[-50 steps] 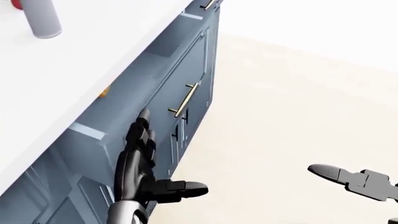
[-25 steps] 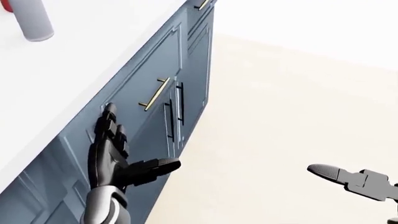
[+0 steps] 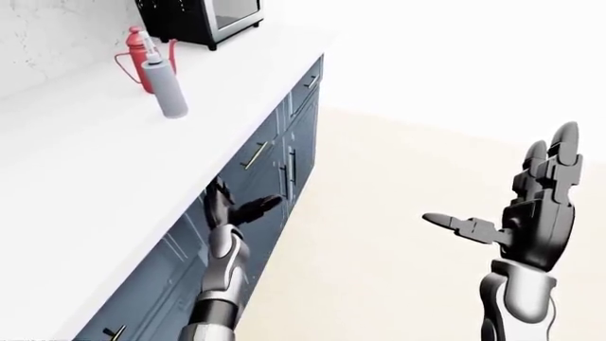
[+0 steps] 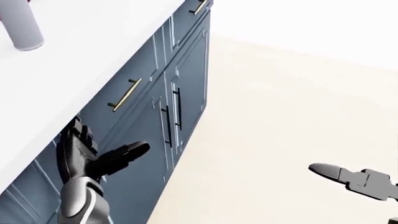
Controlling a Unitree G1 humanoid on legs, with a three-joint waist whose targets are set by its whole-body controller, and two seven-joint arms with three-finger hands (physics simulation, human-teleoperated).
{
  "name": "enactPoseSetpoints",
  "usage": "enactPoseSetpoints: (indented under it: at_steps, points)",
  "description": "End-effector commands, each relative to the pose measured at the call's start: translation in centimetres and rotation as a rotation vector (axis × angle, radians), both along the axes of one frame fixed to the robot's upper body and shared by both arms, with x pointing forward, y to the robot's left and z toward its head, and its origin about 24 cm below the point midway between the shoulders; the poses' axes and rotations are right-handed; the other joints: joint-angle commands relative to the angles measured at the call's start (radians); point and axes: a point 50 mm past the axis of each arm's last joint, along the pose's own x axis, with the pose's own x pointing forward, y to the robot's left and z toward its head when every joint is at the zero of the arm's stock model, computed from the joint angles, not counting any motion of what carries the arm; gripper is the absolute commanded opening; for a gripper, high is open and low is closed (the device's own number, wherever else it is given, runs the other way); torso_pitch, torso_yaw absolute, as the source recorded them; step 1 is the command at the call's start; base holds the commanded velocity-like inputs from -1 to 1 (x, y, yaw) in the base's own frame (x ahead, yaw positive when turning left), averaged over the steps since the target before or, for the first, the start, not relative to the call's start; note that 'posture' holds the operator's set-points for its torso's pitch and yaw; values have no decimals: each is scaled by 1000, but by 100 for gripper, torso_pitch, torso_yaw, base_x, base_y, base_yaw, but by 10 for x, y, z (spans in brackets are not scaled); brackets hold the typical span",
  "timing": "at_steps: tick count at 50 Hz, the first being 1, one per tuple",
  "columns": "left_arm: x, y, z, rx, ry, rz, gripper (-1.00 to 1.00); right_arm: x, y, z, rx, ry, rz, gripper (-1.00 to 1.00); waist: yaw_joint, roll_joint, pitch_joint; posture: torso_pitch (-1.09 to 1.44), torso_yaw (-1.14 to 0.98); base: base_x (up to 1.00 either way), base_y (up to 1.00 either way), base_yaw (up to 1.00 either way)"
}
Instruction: Close the right drawer.
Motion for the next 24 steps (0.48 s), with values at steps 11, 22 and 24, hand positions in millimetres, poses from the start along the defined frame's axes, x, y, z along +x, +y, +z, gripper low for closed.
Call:
enactPoseSetpoints:
  at_steps: [11,22,24]
  points:
    - [6,41,22,-56,-73,194,100,-3,2,13,-31,-73,4,100,6,1,-7,0,0,0,0,0]
    - [5,43,22,-59,-71,206,100,-1,3,12,-33,-69,9,100,0,2,-10,0,0,0,0,0]
    - [5,42,22,-58,-71,206,100,-2,2,12,-32,-70,8,100,0,1,-11,0,0,0,0,0]
